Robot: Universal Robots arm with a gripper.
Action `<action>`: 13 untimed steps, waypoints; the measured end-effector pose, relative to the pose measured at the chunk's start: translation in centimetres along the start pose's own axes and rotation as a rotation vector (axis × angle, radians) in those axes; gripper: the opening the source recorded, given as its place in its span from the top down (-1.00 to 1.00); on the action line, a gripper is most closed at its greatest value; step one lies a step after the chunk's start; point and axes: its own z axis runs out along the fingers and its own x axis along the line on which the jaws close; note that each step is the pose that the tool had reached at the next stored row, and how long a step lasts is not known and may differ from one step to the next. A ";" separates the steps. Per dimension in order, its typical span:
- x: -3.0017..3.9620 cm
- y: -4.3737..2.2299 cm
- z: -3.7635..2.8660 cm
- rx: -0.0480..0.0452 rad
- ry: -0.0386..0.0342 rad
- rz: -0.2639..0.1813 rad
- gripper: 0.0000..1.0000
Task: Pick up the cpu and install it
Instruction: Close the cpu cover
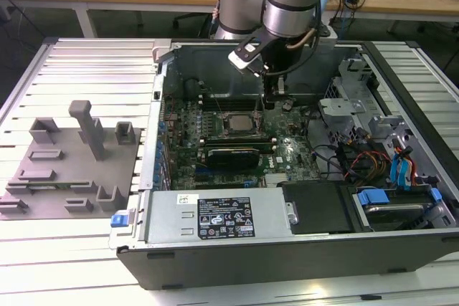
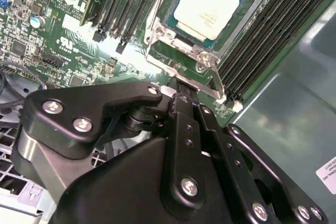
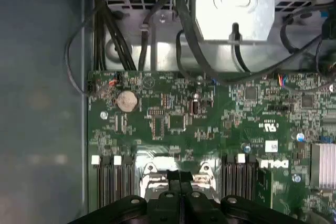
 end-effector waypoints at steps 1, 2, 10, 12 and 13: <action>0.01 -1.07 0.05 0.0088 0.0003 0.000 0.79; -0.01 -1.07 0.05 0.0318 -0.0004 0.000 0.79; -0.15 -1.90 0.69 0.0349 -0.0004 -0.015 0.79; -0.16 -2.01 0.74 0.0347 -0.0012 -0.038 0.79; -0.16 -2.01 0.78 0.0343 -0.0017 -0.075 0.79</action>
